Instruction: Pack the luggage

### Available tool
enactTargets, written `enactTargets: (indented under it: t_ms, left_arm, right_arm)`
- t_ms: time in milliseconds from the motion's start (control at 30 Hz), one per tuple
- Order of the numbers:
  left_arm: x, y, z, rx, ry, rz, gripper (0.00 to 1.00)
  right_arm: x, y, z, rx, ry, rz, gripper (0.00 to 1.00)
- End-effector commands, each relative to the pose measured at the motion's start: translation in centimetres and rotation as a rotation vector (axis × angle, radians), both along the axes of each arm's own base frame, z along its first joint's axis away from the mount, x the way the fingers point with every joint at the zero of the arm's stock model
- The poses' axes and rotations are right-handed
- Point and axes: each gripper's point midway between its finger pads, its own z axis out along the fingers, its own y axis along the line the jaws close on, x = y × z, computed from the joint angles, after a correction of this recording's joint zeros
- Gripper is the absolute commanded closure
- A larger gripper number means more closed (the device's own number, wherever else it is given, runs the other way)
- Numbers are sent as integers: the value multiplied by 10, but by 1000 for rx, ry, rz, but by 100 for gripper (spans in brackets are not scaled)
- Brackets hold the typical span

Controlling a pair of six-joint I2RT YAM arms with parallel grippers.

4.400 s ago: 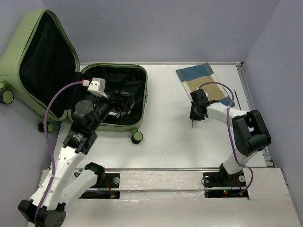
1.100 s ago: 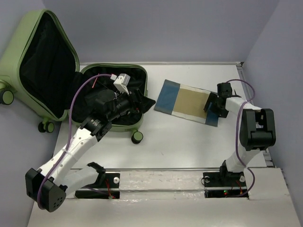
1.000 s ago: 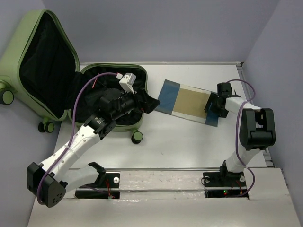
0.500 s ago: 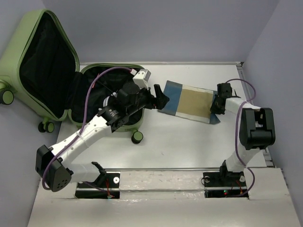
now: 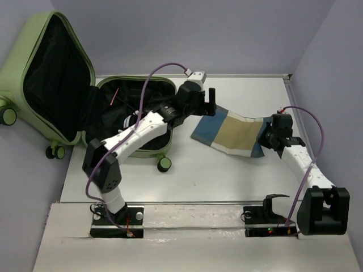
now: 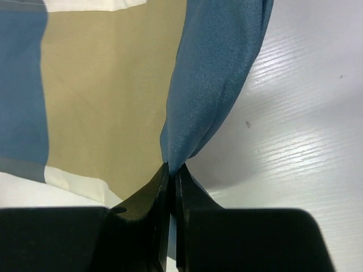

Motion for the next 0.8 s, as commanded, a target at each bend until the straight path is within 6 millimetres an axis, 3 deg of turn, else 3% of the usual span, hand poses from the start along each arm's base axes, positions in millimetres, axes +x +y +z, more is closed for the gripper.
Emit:
enactTargets:
  t_ms: [0, 33, 67, 133, 200, 233, 267, 300, 333, 400, 433, 633, 667, 767]
  left_arm:
    - [24, -27, -29, 126, 28, -9, 5]
    - [27, -28, -43, 163, 52, -4, 6]
    - [34, -31, -68, 214, 79, 6, 7]
    - [50, -33, -69, 248, 57, 54, 7]
    - [64, -33, -88, 318, 64, 88, 6]
    - [65, -32, -115, 380, 102, 88, 6]
    - [71, -35, -114, 386, 94, 92, 6]
    - [73, -36, -122, 398, 104, 88, 6]
    - [72, -38, -144, 430, 132, 79, 5]
    - [76, -40, -155, 445, 142, 81, 5]
    - [75, -40, -171, 468, 159, 75, 5]
    - [85, -36, -206, 545, 165, 100, 3]
    - [83, -34, -223, 575, 190, 90, 3]
    - [77, -40, -248, 584, 231, 44, 4]
  right_arm:
    - [7, 11, 15, 43, -66, 44, 93]
    - [7, 17, 14, 67, -60, 67, 93]
    - [8, 18, 9, 72, -50, 73, 93]
    - [10, 20, 9, 79, -57, 81, 93]
    - [10, 20, 9, 81, -62, 83, 93]
    - [11, 22, 10, 86, -69, 89, 93]
    - [10, 23, 11, 90, -73, 93, 93]
    - [11, 24, 12, 95, -80, 97, 93]
    - [11, 25, 12, 97, -82, 102, 93]
    - [10, 25, 11, 100, -80, 106, 93]
    - [10, 28, 11, 110, -82, 117, 93]
    - [10, 32, 15, 122, -101, 133, 93]
    - [10, 33, 16, 126, -105, 138, 93]
    - [10, 33, 18, 129, -111, 137, 93]
